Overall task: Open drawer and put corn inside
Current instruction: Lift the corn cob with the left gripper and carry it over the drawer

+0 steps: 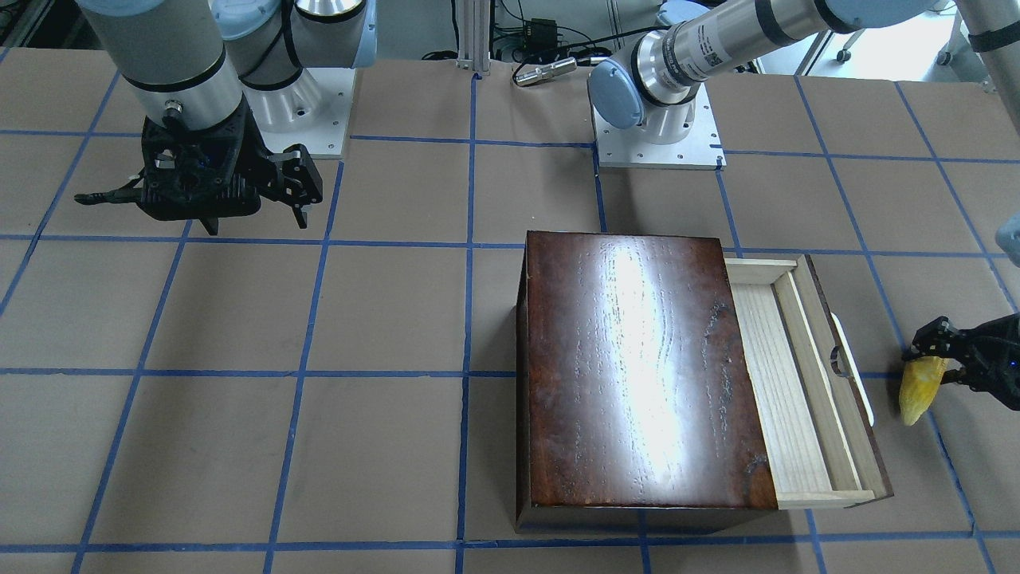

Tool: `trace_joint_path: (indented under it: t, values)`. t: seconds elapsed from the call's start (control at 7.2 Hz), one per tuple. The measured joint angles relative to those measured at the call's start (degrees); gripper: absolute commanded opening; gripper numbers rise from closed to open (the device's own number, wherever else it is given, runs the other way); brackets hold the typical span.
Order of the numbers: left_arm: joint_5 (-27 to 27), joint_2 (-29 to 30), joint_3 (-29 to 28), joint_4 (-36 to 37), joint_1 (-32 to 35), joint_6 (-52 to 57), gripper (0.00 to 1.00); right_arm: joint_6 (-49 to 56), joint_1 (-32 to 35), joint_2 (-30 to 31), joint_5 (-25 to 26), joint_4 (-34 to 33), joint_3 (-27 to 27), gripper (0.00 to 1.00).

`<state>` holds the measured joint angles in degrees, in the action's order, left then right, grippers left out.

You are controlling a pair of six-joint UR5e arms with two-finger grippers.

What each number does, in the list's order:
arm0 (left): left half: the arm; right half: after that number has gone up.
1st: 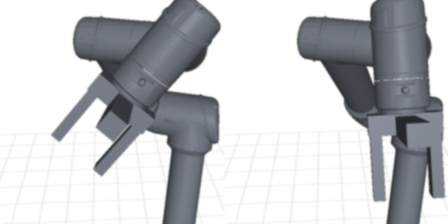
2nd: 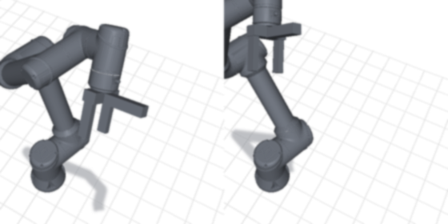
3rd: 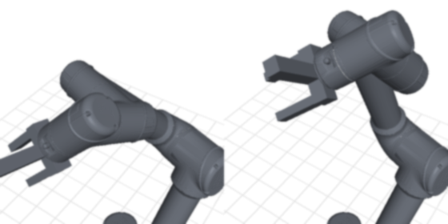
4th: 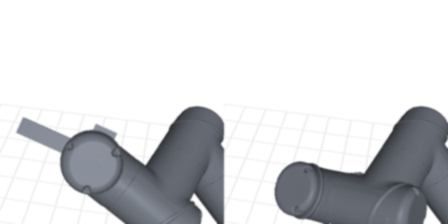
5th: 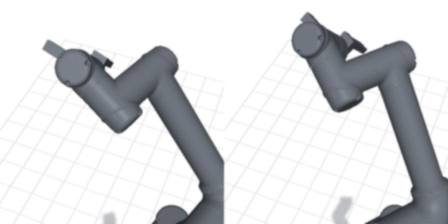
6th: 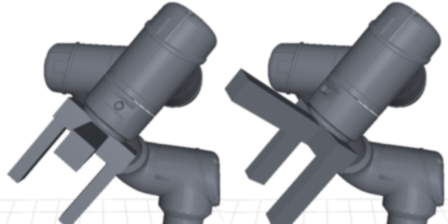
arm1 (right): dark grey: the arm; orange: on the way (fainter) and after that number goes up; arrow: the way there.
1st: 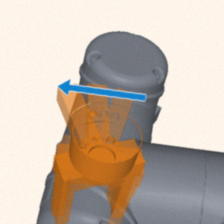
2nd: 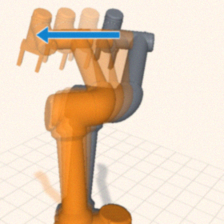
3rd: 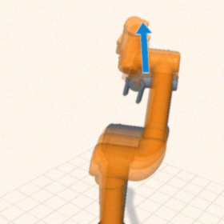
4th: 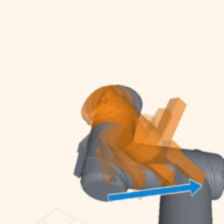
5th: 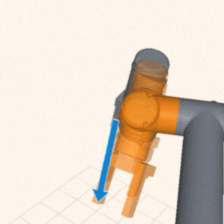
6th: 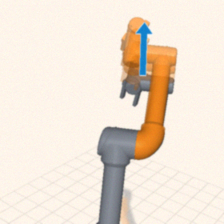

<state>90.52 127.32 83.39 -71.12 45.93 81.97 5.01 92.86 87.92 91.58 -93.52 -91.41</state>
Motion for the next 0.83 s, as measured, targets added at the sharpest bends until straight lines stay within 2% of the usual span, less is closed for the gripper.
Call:
trace_joint_path:
  t: [0.83]
  values:
    - [1.74,-3.48,-1.9,-0.38,0.62,-0.98,0.0,0.0,0.04,-0.03,0.0,0.0,0.0,1.0]
